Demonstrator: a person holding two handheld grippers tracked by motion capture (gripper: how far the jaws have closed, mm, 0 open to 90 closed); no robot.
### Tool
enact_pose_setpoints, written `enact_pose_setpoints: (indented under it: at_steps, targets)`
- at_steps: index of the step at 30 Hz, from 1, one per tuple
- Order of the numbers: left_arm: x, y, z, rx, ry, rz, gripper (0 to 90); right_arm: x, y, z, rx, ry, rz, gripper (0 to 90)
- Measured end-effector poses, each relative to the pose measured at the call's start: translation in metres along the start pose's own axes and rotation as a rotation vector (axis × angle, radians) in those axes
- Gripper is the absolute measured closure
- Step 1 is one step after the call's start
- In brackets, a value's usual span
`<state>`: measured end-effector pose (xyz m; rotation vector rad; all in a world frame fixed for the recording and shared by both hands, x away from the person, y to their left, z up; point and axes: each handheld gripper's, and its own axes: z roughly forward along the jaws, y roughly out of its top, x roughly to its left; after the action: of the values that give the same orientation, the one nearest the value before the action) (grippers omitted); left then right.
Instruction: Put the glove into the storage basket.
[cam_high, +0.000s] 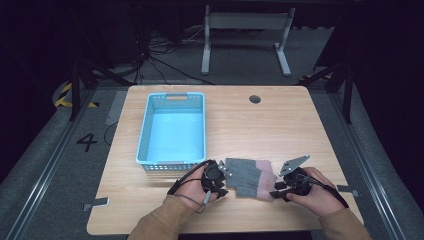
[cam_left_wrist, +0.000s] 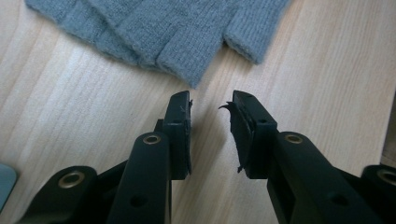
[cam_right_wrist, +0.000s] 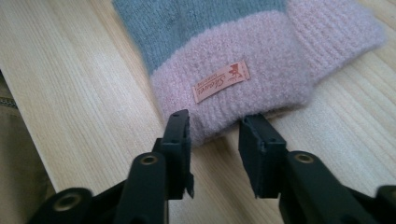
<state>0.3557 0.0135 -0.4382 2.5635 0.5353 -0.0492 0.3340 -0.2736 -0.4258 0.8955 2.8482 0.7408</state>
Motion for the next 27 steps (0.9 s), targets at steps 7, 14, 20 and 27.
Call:
enact_pose_setpoints:
  at_steps: [7,14,20,27]
  targets:
    - [0.000,0.002,0.003,-0.027,0.033,0.002,70.2,-0.001,0.000,0.003,0.009,-0.005,-0.005,71.5]
    - [0.004,0.002,0.007,-0.040,0.052,-0.037,72.8,-0.001,-0.001,0.003,0.008,-0.006,-0.004,71.2]
    - [0.003,0.004,0.010,-0.033,0.050,-0.038,80.1,0.000,-0.001,0.003,0.004,-0.009,-0.012,72.5]
    - [0.002,0.005,0.010,-0.028,0.059,-0.013,88.8,0.002,0.001,0.003,0.012,-0.003,-0.028,83.6]
